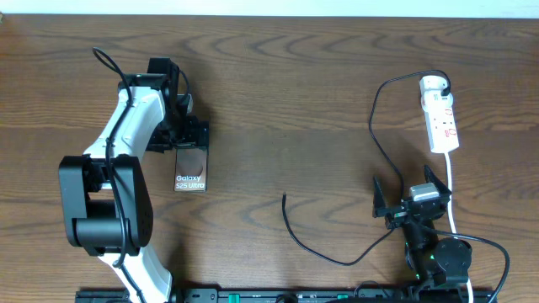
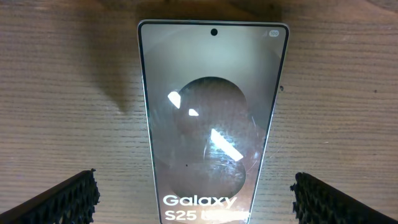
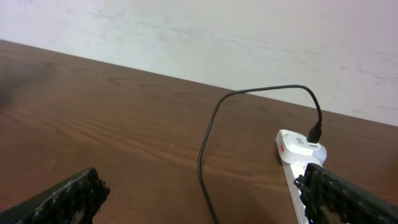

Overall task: Plug charger to phone and switch on socket
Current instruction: 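Move the left gripper over the silver phone and lower it, then close the left gripper on the phone's top edge, then lift the phone with the left gripper and tilt it upright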

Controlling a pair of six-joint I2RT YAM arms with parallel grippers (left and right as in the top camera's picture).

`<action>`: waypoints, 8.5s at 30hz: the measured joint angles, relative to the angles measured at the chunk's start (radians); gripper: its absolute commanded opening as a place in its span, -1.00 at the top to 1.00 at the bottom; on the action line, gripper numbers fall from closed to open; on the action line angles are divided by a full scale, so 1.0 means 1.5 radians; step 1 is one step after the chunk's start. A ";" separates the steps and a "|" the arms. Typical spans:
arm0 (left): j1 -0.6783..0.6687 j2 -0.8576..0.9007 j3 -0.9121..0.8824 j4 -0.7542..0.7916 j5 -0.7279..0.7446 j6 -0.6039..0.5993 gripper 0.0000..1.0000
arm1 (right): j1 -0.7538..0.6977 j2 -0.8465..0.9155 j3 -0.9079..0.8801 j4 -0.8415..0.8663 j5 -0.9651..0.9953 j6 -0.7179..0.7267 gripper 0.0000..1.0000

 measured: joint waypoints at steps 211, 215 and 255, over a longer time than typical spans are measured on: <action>-0.036 -0.016 -0.163 0.174 -0.043 0.015 0.72 | 0.000 0.000 0.000 0.000 0.000 0.000 -0.98; -0.036 -0.016 -0.163 0.174 -0.043 0.015 0.85 | 0.000 0.000 0.000 0.000 0.000 0.000 -0.98; -0.036 -0.274 -0.170 0.163 0.059 -0.017 0.85 | 0.000 0.000 0.000 0.000 0.000 0.000 -0.99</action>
